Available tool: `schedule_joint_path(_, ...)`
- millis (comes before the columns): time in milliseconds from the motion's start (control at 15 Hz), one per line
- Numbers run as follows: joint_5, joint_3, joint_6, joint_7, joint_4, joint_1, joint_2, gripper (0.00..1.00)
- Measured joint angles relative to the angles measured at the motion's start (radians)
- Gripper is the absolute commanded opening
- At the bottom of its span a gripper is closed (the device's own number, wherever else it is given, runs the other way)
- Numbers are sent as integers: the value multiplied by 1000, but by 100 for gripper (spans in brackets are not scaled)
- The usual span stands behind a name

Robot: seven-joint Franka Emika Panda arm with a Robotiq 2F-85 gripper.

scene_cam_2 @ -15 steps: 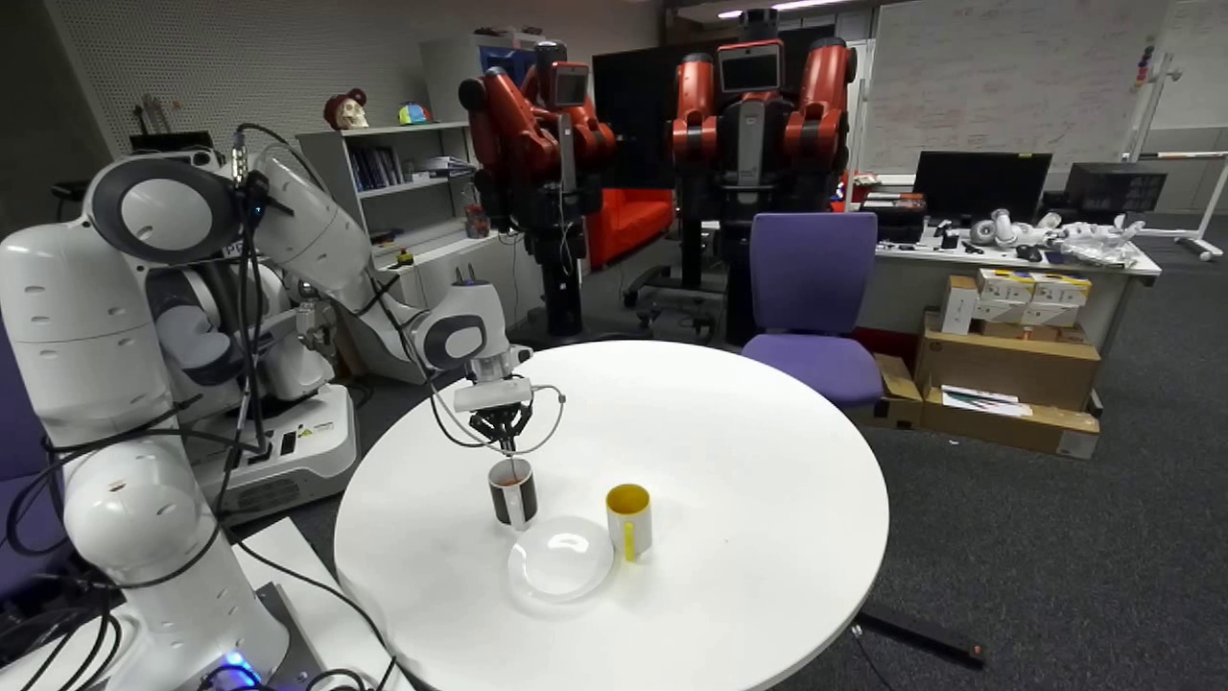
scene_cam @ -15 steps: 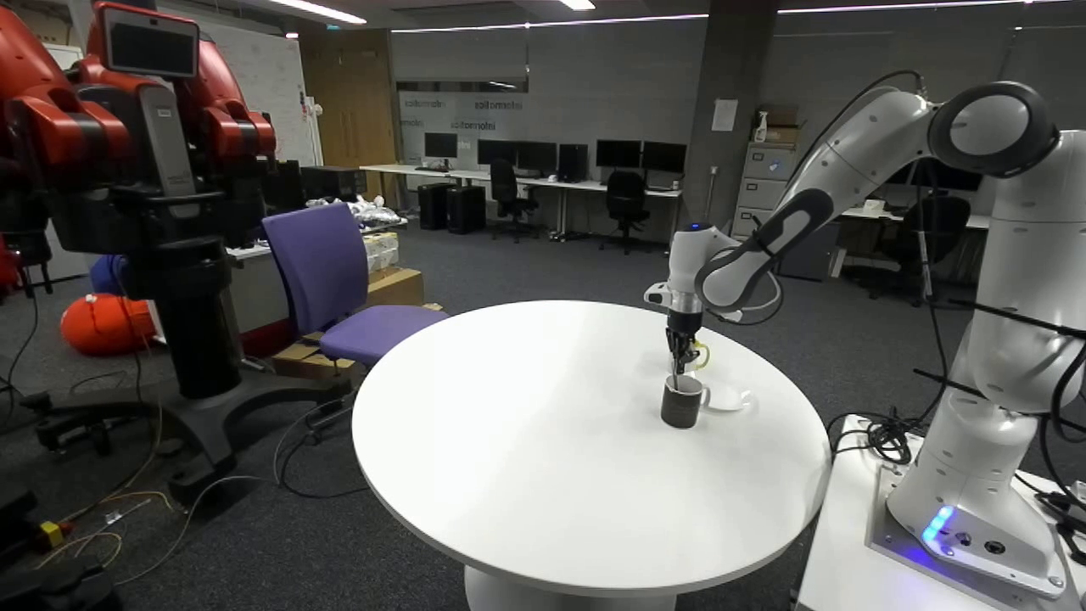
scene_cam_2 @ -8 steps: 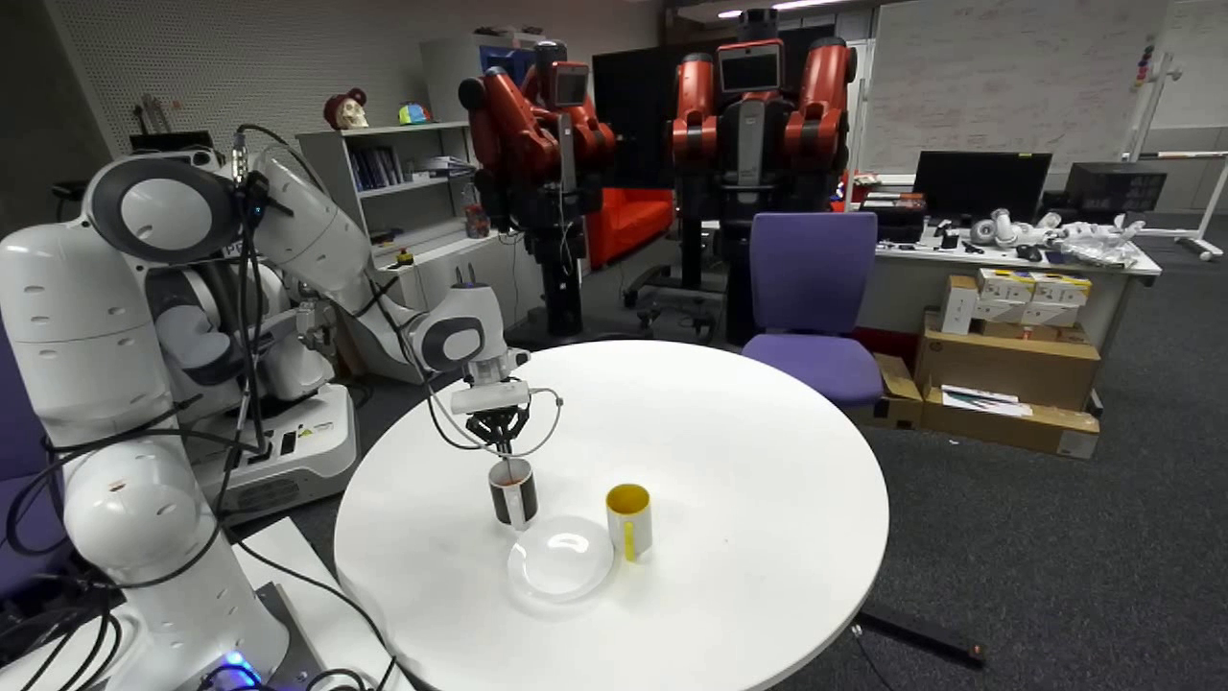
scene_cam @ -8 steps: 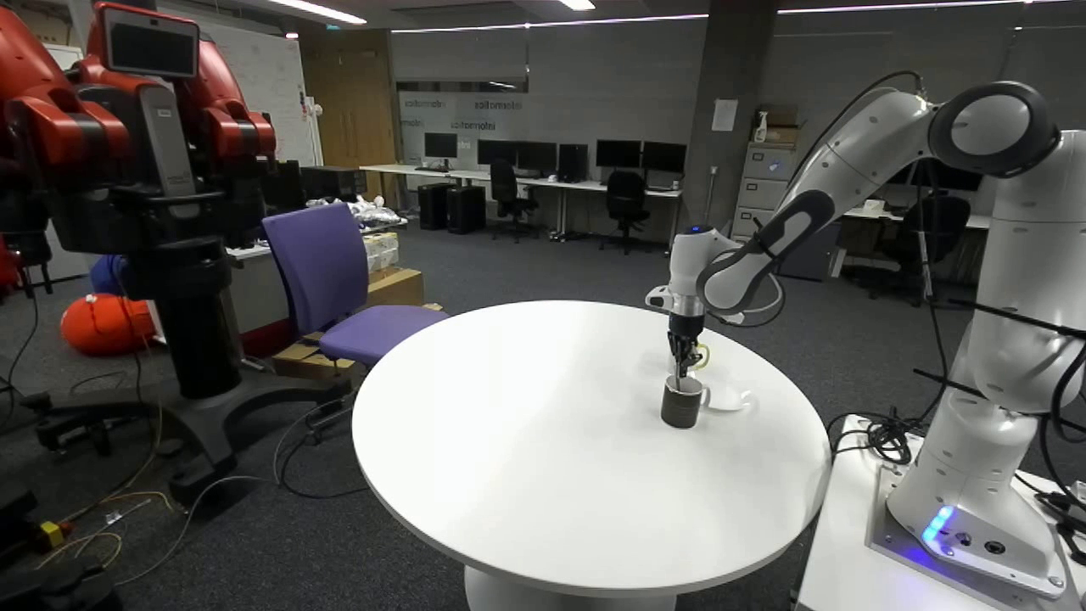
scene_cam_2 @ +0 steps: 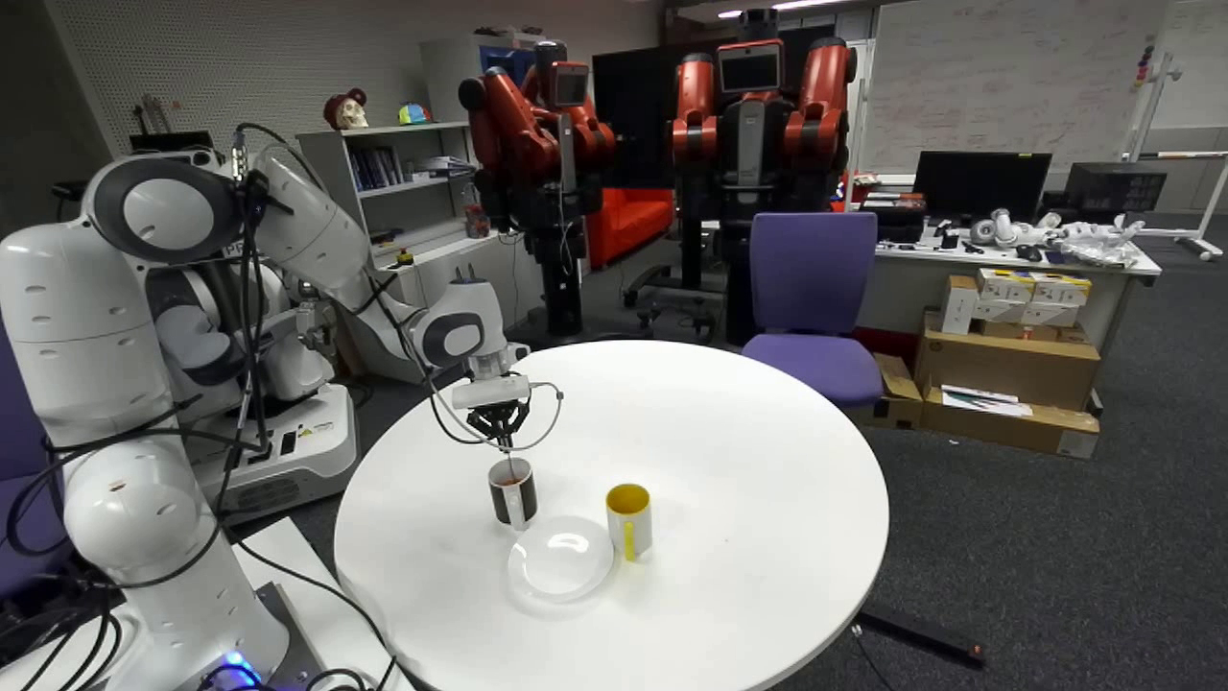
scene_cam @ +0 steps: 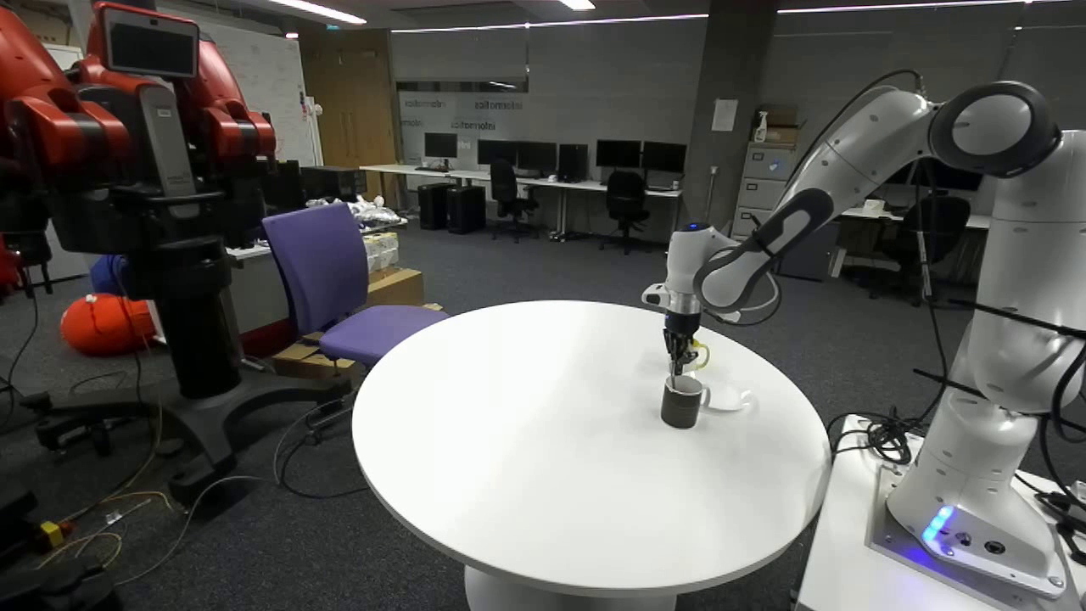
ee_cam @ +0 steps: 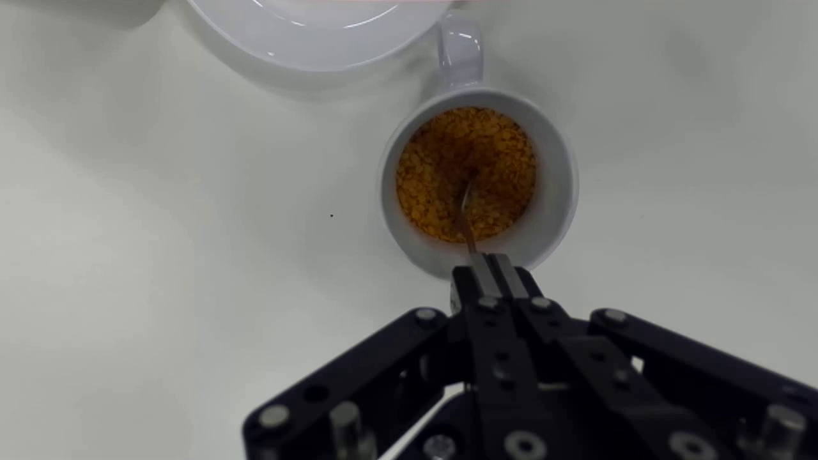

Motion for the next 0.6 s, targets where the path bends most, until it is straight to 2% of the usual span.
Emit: schedule_joint_path(600, -1, -26, 0, 1, 4, -3, 0, 0)
